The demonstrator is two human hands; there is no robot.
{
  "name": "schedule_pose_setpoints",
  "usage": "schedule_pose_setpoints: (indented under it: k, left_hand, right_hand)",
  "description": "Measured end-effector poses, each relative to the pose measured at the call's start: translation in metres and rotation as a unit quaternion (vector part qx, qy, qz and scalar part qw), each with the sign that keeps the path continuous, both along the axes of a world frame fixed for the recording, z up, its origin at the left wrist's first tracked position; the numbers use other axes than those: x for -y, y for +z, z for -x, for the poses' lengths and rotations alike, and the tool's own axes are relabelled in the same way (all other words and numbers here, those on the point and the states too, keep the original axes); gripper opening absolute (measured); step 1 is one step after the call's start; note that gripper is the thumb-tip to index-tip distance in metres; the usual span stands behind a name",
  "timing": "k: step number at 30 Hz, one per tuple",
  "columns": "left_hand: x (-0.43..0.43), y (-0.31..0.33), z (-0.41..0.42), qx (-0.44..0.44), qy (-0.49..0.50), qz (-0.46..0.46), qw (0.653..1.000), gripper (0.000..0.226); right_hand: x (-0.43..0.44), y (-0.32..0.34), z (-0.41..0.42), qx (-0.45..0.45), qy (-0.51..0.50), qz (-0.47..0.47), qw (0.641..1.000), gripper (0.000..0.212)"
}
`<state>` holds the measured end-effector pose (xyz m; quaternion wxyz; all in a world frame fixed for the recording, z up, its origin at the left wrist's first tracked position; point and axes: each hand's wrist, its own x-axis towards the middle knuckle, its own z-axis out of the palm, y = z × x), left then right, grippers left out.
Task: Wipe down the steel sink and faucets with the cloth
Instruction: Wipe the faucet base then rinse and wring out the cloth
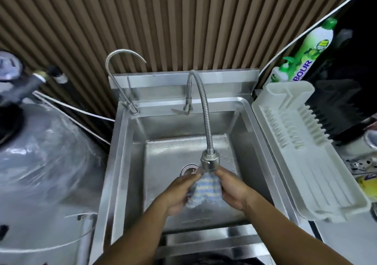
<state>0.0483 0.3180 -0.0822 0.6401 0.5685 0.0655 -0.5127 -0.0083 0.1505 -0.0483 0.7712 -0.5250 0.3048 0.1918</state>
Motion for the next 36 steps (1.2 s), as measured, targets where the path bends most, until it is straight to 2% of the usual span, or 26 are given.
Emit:
schedule_pose_setpoints:
  k: [2, 3, 6, 8, 11, 15, 19, 23, 25, 27, 28, 29, 32, 36]
  left_hand:
    - [-0.005, 0.006, 0.002, 0.023, 0.072, -0.026, 0.997, 0.024]
    - [-0.006, 0.006, 0.0, 0.043, 0.086, -0.043, 0.994, 0.021]
    - [0.001, 0.014, -0.003, 0.087, 0.084, -0.106, 0.987, 0.026]
    - [0.011, 0.021, 0.001, 0.087, 0.104, -0.099, 0.986, 0.03]
    - [0.02, 0.021, 0.008, 0.083, 0.114, -0.058, 0.988, 0.035]
    - [0.02, 0.015, 0.01, 0.125, 0.136, -0.081, 0.979, 0.005]
    - [0.02, 0.017, 0.012, 0.15, 0.133, -0.109, 0.974, 0.017]
    - [0.015, 0.019, 0.013, 0.152, 0.085, -0.116, 0.978, 0.03]
    - [0.014, 0.021, 0.012, 0.136, 0.1, -0.096, 0.981, 0.03]
    - [0.012, 0.02, 0.009, 0.1, 0.117, -0.073, 0.985, 0.048]
    - [0.011, 0.02, 0.007, 0.089, 0.101, -0.074, 0.988, 0.063]
    - [0.009, 0.021, 0.005, 0.081, 0.064, -0.077, 0.992, 0.069]
    - [0.003, 0.029, 0.002, 0.067, -0.044, -0.094, 0.992, 0.046]
    - [0.003, 0.028, 0.0, 0.028, -0.012, -0.056, 0.998, 0.031]
  right_hand:
    - [0.001, -0.002, -0.001, 0.018, 0.031, 0.039, 0.999, 0.031]
    - [0.002, -0.003, 0.0, 0.017, 0.038, 0.058, 0.997, 0.03]
    - [0.007, -0.006, 0.001, 0.006, 0.04, 0.093, 0.995, 0.028]
    - [0.007, 0.0, 0.002, 0.002, 0.023, 0.095, 0.995, 0.025]
    - [0.011, 0.009, -0.002, -0.011, -0.006, 0.045, 0.999, 0.037]
    - [0.022, -0.004, -0.004, -0.011, -0.022, 0.025, 0.999, 0.043]
    - [0.029, -0.015, 0.002, -0.032, -0.055, 0.034, 0.997, 0.065]
    - [0.036, -0.016, -0.003, -0.018, -0.037, 0.038, 0.998, 0.056]
    - [0.035, -0.013, -0.008, -0.006, -0.021, 0.038, 0.999, 0.048]
    - [0.036, -0.011, -0.011, 0.0, -0.006, 0.03, 1.0, 0.042]
    - [0.036, -0.01, -0.012, 0.003, 0.001, 0.024, 1.0, 0.038]
    - [0.036, -0.01, -0.013, 0.007, 0.01, 0.021, 1.0, 0.036]
    - [0.038, -0.011, -0.014, 0.021, 0.034, 0.013, 0.999, 0.033]
    - [0.041, -0.013, -0.016, 0.028, 0.051, 0.03, 0.998, 0.033]
